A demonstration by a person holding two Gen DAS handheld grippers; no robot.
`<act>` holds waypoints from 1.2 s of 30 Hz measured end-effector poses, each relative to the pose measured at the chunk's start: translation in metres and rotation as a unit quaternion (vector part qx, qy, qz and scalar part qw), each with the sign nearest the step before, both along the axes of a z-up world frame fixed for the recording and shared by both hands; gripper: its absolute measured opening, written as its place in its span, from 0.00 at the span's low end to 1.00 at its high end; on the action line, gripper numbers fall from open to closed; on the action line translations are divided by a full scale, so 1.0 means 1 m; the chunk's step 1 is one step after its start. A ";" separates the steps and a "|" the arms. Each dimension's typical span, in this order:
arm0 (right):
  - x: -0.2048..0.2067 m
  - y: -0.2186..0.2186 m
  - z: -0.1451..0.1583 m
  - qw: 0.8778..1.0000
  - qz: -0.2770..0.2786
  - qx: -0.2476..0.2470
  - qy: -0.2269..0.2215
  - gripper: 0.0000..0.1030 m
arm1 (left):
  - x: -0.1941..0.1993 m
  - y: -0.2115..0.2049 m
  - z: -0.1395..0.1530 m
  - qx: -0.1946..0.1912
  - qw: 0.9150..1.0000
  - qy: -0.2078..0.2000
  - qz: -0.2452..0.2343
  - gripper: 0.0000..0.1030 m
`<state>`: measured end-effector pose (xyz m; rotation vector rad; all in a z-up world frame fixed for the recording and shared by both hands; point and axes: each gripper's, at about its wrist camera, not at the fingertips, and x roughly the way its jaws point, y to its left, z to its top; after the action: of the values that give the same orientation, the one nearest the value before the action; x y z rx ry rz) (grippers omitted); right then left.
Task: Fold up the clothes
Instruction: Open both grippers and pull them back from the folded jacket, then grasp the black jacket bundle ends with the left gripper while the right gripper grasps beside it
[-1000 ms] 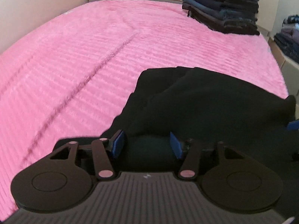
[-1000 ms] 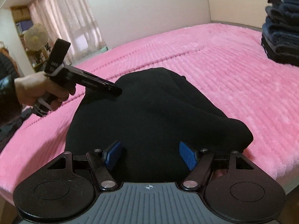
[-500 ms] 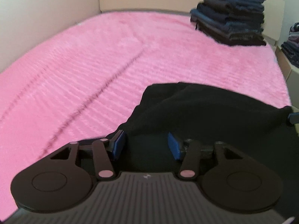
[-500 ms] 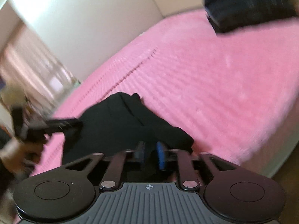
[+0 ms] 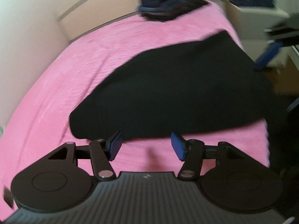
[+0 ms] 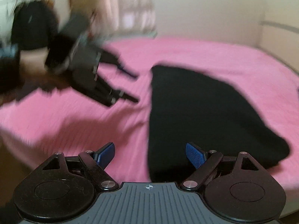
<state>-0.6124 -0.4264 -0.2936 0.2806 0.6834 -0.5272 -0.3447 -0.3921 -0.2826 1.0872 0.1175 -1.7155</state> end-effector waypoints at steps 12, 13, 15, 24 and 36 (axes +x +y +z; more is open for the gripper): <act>0.052 0.013 -0.050 0.945 0.074 -0.205 0.245 0.63 | -0.023 0.010 -0.049 -0.051 0.966 -0.211 -0.143 0.70; 0.050 0.008 -0.047 0.945 0.081 -0.202 0.244 0.62 | -0.026 0.009 -0.056 -0.055 0.958 -0.233 -0.158 0.71; 0.040 -0.002 -0.038 0.950 0.097 -0.188 0.229 0.47 | -0.027 0.005 -0.070 -0.067 0.941 -0.275 -0.184 0.73; -0.039 -0.017 0.019 0.954 0.091 -0.184 0.217 0.40 | -0.037 -0.029 -0.100 -0.129 0.892 -0.362 -0.237 0.71; -0.033 0.037 -0.003 0.935 0.038 -0.281 0.215 0.77 | -0.050 -0.037 -0.093 -0.078 0.908 -0.354 -0.210 0.32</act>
<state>-0.6453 -0.3897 -0.2966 -0.4124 0.9275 -0.6941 -0.3946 -0.4293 -0.3755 1.6247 -0.7492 -1.5433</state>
